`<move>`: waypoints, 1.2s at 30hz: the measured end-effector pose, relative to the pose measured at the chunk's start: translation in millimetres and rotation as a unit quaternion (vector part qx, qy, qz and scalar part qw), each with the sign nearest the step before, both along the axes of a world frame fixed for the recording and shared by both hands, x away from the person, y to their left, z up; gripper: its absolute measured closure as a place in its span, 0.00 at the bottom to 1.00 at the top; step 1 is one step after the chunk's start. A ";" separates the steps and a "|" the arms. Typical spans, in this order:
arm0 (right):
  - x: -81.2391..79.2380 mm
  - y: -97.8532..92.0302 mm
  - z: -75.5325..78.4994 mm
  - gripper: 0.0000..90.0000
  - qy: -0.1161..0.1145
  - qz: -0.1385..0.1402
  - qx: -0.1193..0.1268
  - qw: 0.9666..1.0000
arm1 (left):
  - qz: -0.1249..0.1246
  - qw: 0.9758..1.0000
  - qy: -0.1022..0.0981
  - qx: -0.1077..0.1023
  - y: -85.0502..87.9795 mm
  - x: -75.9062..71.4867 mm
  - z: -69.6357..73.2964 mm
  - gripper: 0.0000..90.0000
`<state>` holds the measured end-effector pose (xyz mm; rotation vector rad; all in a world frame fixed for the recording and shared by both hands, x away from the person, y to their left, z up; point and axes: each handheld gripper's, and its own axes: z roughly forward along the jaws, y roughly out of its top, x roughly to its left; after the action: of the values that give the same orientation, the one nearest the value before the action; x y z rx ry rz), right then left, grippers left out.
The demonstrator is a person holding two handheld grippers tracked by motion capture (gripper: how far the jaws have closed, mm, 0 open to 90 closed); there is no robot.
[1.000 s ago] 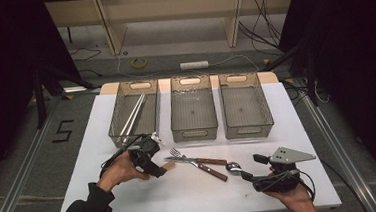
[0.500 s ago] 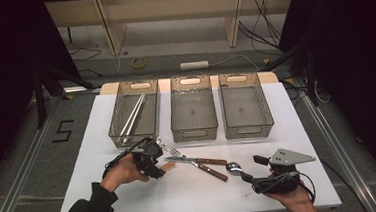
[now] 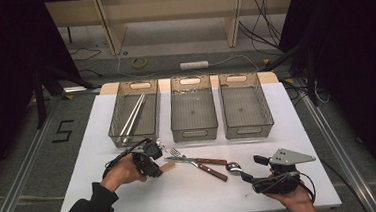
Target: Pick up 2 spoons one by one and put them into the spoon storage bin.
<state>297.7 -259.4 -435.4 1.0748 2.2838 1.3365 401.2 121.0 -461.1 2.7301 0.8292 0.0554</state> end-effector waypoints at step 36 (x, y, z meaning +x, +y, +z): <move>0.1 -0.2 0.0 0.29 0.001 -0.001 0.000 1.000 | -0.016 0.999 0.014 -0.050 2.3 -5.2 21.8 0.86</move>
<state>297.8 -259.6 -435.4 1.0790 2.2836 1.3364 396.0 123.3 -439.3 2.6547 0.7745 -0.0295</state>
